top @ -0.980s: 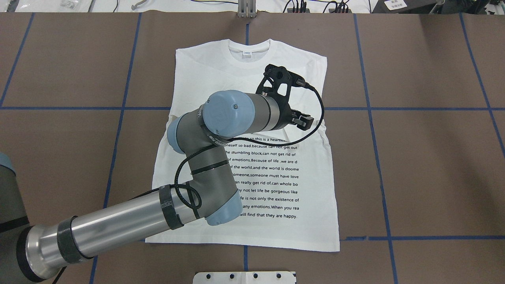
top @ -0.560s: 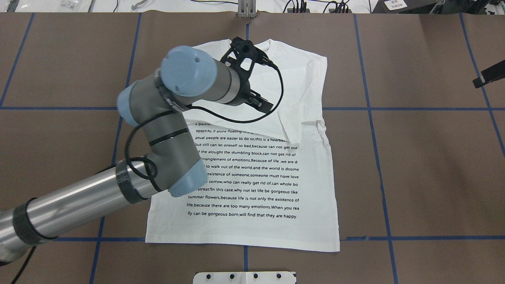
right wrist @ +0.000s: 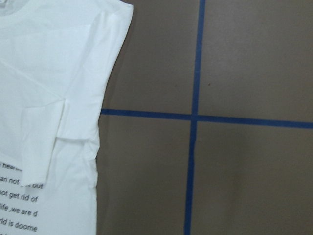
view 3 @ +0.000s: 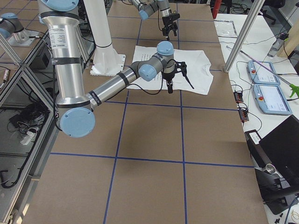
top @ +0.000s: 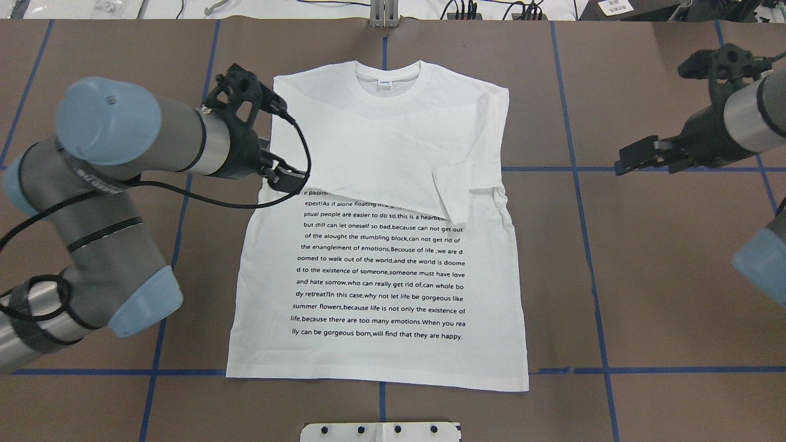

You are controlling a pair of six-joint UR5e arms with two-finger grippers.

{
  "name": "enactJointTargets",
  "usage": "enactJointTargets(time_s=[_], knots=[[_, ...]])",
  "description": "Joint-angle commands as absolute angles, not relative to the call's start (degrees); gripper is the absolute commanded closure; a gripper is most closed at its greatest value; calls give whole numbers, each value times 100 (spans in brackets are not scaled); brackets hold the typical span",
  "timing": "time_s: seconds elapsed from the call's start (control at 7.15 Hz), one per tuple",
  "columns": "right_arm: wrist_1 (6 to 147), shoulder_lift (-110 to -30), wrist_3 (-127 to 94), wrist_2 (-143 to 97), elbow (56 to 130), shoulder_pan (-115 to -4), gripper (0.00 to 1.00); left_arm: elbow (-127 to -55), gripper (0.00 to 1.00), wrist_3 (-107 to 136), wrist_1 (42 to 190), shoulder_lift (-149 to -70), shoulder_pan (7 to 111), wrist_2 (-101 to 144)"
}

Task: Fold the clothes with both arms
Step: 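Release the sleeve with the left gripper while both grippers move to the hem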

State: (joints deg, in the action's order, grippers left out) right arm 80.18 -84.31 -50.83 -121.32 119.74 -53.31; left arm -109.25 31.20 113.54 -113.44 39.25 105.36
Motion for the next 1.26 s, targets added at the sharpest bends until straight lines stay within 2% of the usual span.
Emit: enactJointTargets(time_s=[0.0,0.14,0.42,0.7,0.98,1.12], knots=[[8007,-8822,-6716,-11090,12933,-3857,0,-12211,0,3688,11434,-9841,3938,10626],[7998,-9094,-7402,-10378,13312,-3067,0,-12591,0,4327,11452,-9443,3868,10617],[7423,-9665,-8459,-8920,13456,-1624,0,-12603,0,5601,12021,-8915,3036,10399],[7023,-10080,-8736,-8447,13456,-1091,0,-12542,1,6649,12120,-8737,1991,9741],[7022,-10064,-8736,-8438,13456,-1090,0,-12113,23,7546,12120,-8876,1243,9248],[7022,-10063,-8728,-8420,13456,-1090,0,-11937,26,7558,12111,-8903,1222,9194]])
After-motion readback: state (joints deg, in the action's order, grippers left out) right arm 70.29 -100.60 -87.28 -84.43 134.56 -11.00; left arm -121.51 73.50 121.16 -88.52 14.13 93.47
